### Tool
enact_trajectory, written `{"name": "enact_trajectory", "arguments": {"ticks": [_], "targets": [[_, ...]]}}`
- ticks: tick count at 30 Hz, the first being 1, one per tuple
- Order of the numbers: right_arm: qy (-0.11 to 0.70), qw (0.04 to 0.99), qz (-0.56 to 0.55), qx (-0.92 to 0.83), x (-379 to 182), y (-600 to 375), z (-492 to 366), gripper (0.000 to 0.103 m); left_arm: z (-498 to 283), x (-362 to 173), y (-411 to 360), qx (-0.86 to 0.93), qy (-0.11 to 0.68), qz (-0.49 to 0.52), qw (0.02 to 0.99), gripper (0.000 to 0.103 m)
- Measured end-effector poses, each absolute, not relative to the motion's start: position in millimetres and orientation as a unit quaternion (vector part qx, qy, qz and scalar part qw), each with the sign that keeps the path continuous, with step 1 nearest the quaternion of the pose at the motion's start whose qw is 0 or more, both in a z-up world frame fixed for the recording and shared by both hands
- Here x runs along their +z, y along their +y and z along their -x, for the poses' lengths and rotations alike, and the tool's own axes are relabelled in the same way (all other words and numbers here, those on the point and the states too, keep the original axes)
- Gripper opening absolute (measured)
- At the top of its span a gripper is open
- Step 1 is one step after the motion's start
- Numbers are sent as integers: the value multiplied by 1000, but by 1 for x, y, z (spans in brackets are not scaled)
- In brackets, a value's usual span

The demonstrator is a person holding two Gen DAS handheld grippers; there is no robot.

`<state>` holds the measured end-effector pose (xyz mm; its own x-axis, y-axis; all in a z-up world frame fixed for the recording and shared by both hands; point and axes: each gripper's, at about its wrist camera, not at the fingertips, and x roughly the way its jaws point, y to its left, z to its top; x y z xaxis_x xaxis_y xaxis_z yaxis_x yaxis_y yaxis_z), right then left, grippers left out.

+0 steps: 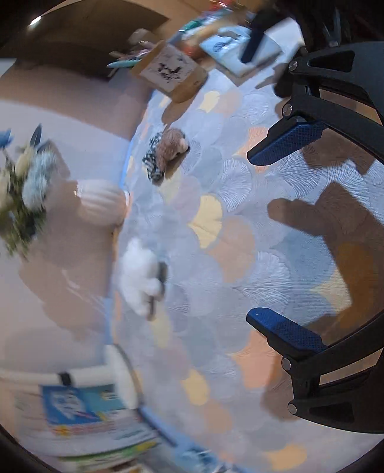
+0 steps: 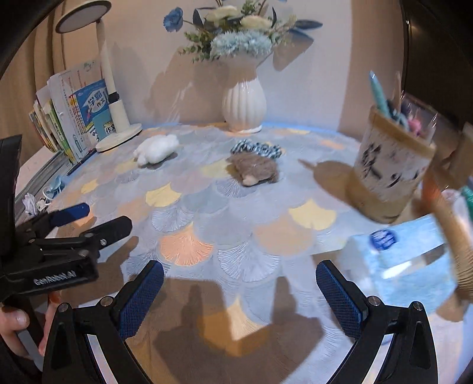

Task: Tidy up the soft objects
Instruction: 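Return both tools to the table toward the bunny and hedgehog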

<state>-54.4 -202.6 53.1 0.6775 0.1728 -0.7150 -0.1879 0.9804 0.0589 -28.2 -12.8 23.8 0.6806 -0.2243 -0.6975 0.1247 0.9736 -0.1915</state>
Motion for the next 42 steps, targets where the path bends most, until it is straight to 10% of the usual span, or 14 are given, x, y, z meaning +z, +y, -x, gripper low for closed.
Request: {"name": "enact_trajectory", "arguments": {"ticks": [42], "targets": [[459,886,23,66,22,-198,39,103,22,9,-1,-35,422,92,901,100]]}}
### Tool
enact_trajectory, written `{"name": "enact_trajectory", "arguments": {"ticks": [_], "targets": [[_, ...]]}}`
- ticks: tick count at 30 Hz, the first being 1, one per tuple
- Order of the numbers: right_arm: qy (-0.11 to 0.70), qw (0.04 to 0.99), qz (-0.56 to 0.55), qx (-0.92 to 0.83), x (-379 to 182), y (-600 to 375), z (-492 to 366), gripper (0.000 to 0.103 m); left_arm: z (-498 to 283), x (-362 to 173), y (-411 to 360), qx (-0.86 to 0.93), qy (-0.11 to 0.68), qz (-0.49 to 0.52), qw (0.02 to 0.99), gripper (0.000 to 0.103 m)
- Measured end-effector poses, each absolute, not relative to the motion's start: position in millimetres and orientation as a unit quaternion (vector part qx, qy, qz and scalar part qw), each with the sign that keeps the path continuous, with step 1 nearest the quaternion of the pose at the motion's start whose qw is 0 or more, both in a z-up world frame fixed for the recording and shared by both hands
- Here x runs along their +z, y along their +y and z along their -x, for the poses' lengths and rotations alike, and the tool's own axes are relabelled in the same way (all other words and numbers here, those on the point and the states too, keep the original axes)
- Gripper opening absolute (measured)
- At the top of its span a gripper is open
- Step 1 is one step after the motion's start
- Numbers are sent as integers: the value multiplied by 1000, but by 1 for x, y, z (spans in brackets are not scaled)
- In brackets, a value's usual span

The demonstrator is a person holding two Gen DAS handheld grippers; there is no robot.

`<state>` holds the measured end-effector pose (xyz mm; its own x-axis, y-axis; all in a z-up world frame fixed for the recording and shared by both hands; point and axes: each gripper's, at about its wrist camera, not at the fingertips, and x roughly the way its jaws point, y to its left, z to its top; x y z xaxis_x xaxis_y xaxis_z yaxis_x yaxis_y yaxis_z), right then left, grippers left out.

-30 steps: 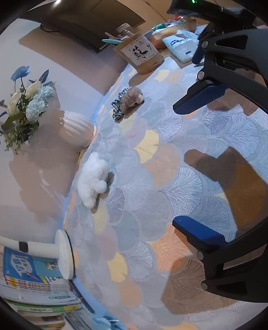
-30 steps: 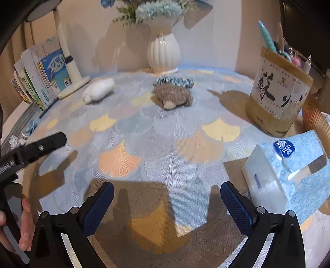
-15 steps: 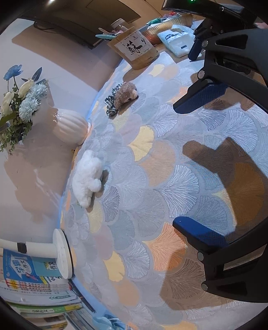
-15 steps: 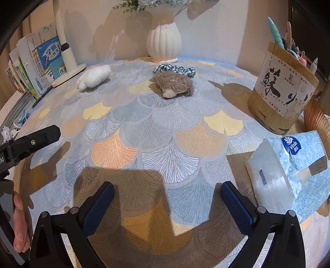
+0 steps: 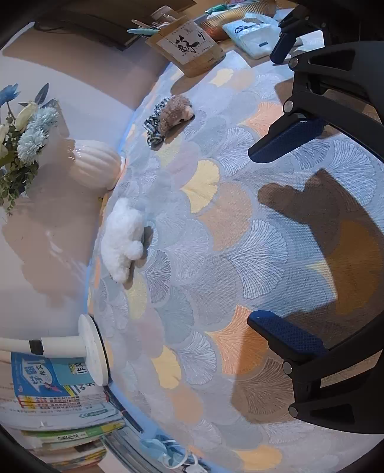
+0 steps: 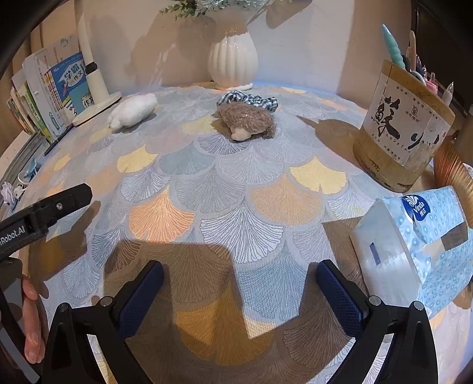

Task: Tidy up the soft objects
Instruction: 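Return both tools to the table toward the bunny and hedgehog, then grasp the white bunny with the left tool while the right grasps the hedgehog and scrunchie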

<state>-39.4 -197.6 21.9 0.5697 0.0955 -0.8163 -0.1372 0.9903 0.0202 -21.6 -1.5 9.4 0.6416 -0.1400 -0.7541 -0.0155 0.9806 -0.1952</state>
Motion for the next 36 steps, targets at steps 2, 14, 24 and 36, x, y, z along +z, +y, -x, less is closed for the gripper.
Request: {"name": "enact_trajectory", "arguments": {"ticks": [2,14,24,36], "targets": [[459,886,23,66,22,-198,39,103,21,9,-2,-33,423,89,901,100],[459,886,23,66,22,-197,38,103,22,9,-3,-35,425,82,901,100],[459,886,24,66,22,-198,38,103,23,10,1,-40,425,93,900,100],[565,815,26,123,31,-196,37,100,48,75,40,-57,430,24,900,100]]}}
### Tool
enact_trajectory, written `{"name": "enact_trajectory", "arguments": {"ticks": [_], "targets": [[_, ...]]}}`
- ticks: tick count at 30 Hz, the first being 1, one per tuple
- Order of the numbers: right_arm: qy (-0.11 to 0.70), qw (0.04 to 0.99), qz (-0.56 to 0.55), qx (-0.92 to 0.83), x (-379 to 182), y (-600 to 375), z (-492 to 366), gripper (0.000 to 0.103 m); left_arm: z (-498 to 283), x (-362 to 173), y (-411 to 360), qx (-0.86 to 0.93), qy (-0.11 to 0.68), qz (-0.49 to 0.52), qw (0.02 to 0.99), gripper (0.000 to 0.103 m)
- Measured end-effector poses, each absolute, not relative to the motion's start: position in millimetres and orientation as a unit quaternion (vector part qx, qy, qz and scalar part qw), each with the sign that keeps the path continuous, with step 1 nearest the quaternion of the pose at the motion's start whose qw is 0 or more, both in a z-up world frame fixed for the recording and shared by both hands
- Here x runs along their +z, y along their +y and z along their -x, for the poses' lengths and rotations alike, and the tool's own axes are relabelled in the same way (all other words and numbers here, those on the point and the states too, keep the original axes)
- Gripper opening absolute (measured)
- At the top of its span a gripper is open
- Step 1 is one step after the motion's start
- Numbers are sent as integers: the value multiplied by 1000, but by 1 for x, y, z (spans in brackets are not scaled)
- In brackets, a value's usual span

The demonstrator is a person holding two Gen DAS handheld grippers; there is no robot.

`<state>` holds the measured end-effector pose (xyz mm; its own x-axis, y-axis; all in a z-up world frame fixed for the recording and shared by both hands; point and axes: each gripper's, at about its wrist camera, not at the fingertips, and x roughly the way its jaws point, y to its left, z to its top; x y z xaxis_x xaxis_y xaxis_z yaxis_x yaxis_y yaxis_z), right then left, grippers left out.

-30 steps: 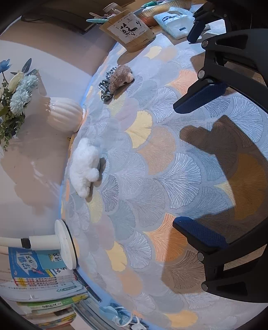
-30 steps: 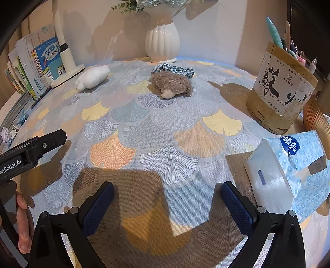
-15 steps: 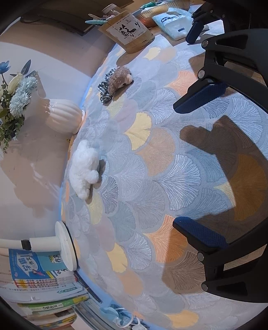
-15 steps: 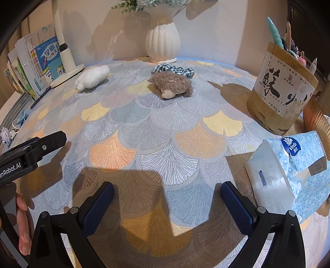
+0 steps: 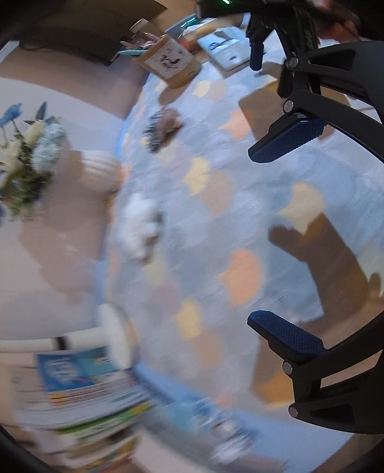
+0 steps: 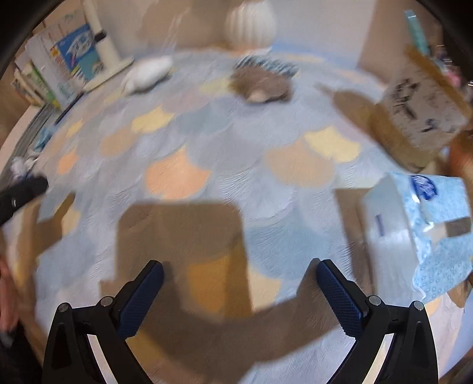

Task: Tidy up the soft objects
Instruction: 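Grasp the white bunny with the left tool while the right grasps the hedgehog and scrunchie, then carry the bunny and hedgehog to the glass tray and release both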

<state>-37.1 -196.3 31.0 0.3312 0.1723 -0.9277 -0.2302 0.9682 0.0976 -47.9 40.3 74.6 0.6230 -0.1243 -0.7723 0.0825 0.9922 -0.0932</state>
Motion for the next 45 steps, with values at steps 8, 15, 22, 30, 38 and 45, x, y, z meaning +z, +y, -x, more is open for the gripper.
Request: {"name": "enact_trajectory", "arguments": {"ticks": [8,15,22,30,38,45], "targets": [[449,889,7,85,106,-172,-37,103,-78,76,52,-72,441,127,886,102],[439,898,-20,1,59,-174,-118,103,-156,0,61,-48,456,250,853,102],[431,901,-39,15,37,-182,-132,102,-152,3,43,-38,425,183,886,102],[425,905,-20,19,37,-172,-129,50,-144,7,23,-55,412,118,902,57],[356,931,2,81,59,-156,-84,48,-77,26,10,-65,338,117,932,43],[346,932,14,104,60,-155,2,48,14,30,-7,-74,322,157,931,42]]}}
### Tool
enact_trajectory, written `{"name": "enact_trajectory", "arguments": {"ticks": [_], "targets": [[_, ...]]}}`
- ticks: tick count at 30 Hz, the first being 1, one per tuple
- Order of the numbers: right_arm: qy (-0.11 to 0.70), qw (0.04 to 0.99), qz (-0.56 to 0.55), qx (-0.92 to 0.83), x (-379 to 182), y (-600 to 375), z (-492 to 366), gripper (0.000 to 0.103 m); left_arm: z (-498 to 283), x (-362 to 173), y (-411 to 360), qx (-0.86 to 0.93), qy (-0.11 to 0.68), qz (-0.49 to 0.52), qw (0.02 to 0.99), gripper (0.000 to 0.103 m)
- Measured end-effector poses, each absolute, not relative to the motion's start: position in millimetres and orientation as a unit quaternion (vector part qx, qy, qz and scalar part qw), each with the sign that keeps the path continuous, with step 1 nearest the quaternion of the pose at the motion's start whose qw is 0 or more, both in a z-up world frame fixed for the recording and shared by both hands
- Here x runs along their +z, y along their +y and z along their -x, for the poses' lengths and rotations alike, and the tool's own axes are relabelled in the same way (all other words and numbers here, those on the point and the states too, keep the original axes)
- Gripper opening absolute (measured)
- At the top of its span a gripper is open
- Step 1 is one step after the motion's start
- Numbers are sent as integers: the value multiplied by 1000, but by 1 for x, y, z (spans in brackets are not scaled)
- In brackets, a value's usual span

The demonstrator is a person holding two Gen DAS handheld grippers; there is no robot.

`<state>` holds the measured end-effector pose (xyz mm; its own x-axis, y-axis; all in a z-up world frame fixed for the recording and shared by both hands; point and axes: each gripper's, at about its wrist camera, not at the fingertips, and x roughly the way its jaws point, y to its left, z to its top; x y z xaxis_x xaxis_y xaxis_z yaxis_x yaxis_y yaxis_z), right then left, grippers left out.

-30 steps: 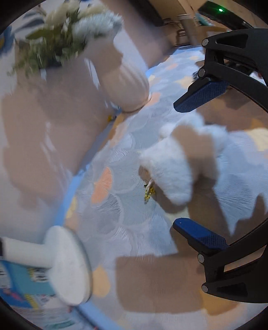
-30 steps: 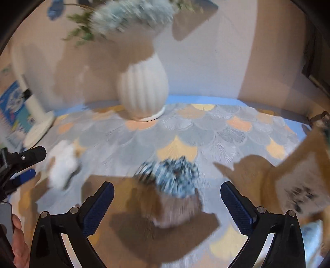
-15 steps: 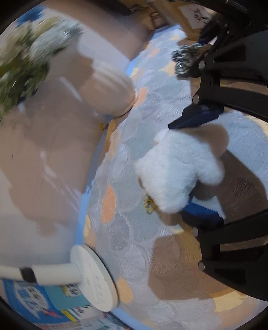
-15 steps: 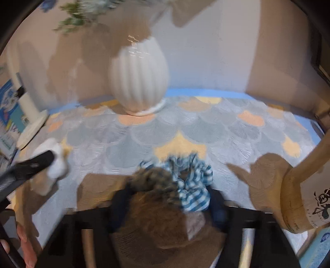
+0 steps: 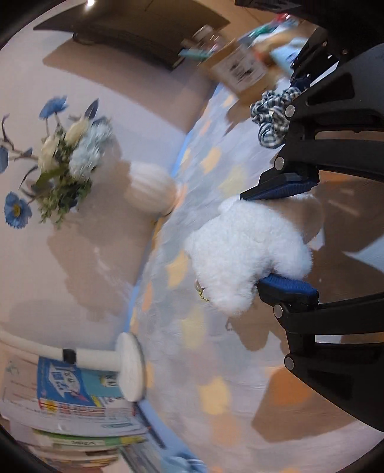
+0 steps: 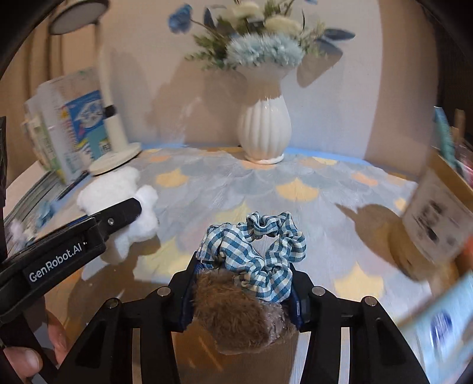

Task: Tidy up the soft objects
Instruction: 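Carry the bunny and hedgehog to the glass tray and release both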

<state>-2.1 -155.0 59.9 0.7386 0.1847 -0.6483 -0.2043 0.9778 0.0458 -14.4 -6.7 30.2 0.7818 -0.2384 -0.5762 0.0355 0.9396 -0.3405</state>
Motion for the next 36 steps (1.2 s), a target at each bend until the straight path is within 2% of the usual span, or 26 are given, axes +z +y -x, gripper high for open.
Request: {"name": "enact_trajectory", "arguments": {"ticks": [4,8,14,19,25,32,36], "targets": [[355,929,-24,103,65,-181,42,48,45,45,-33,-122,325,146,927,42],[355,926,-92,86,88,-228,62,48,66,88,-78,-183,296,106,931,42],[253,955,-149,36,162,-320,111,48,78,156,-164,-290,261,65,919,43],[207,958,-195,-24,191,-414,124,48,63,182,-256,-363,265,37,893,43],[216,938,-257,-89,187,-522,110,48,37,179,-343,-404,285,5,869,43],[258,923,-257,-124,163,-576,77,49,-4,147,-401,-403,329,-4,854,45],[287,912,-264,-127,148,-590,53,66,-17,137,-410,-409,337,-2,848,54]]}}
